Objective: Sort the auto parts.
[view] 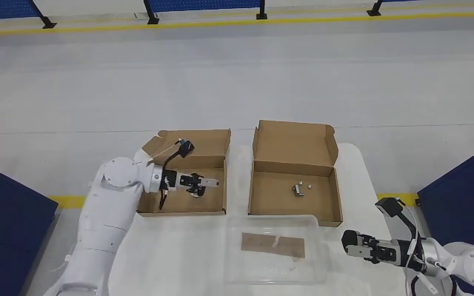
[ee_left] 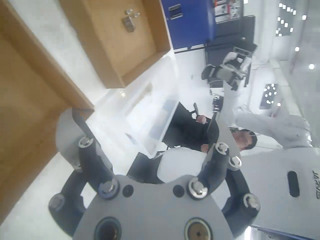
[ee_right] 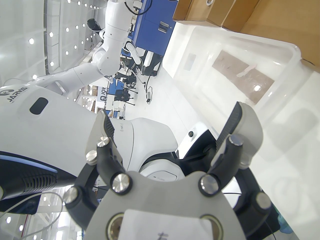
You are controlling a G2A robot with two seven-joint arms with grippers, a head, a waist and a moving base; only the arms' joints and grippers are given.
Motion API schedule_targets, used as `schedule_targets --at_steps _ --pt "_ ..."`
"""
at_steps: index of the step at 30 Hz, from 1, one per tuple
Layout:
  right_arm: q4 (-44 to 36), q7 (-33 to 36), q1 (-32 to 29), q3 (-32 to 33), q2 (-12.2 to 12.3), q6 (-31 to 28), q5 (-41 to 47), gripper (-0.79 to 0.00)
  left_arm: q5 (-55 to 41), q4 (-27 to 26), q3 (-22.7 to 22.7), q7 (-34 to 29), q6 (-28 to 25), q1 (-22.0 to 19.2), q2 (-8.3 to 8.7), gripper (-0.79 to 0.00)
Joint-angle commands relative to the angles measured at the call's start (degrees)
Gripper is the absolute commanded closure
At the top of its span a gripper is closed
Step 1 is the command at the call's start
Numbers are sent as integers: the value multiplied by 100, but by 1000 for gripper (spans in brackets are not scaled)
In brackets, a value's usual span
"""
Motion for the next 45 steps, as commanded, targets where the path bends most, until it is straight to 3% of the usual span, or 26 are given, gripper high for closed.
schedule_targets --at_steps 1,6,11,45 --pt "-1 0 0 0 0 0 1 -785 -278 -312 -181 -74 76 272 75 -785" --pt "-1 0 0 0 0 0 1 -785 -892 -886 -460 -114 188 834 207 -785" --pt "-1 0 0 0 0 0 1 -785 -881 -1577 -585 -98 413 1189 327 -785" --pt "0 0 0 0 0 0 0 -785 -881 -1576 -585 -98 413 1189 327 -785"
